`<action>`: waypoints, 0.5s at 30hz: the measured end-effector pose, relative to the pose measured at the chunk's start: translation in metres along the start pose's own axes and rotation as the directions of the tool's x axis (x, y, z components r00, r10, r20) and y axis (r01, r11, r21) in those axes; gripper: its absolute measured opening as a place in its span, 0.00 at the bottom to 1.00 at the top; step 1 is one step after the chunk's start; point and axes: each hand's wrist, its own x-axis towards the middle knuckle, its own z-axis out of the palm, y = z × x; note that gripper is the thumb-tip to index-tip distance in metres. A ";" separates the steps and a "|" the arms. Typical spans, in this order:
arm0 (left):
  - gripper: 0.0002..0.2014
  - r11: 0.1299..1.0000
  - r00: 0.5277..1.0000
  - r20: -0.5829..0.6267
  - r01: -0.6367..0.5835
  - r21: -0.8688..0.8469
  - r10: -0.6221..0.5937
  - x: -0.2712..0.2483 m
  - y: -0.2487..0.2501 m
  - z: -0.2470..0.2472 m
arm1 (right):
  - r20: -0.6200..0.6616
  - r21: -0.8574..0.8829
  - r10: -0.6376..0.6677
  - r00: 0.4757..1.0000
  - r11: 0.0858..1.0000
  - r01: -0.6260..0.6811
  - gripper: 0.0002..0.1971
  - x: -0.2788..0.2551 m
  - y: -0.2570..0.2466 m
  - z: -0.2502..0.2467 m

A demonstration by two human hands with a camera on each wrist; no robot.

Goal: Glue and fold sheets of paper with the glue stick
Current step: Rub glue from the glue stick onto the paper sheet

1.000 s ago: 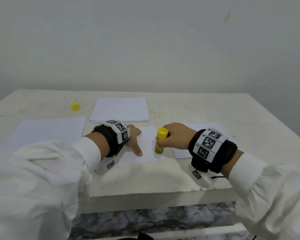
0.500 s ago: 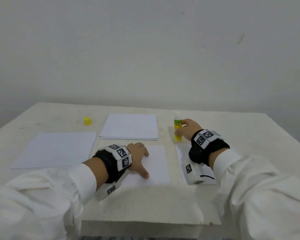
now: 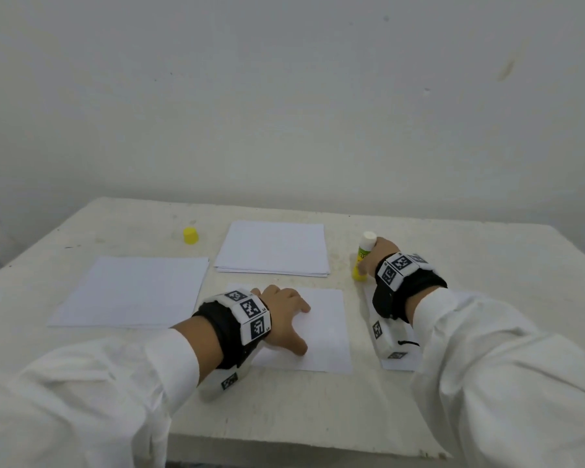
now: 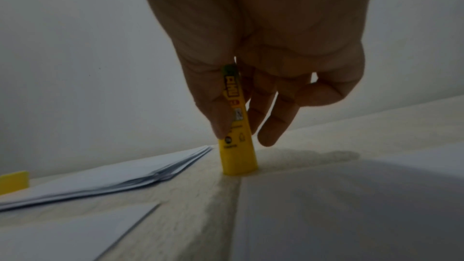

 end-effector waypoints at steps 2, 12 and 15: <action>0.39 0.999 1.000 -0.006 -0.001 -0.034 0.000 -0.001 -0.001 0.001 | 0.002 -0.008 0.029 1.000 1.000 -0.029 0.22 0.001 -0.001 0.003; 0.33 0.970 0.995 -0.067 -0.087 -0.225 0.074 -0.013 -0.019 -0.007 | 0.200 -0.327 0.087 0.976 0.945 -0.018 0.13 -0.052 -0.003 -0.009; 0.30 0.965 0.991 -0.097 -0.113 -0.238 0.092 -0.026 -0.034 -0.013 | 0.273 -0.380 -0.002 0.962 0.919 0.110 0.15 -0.066 -0.037 0.001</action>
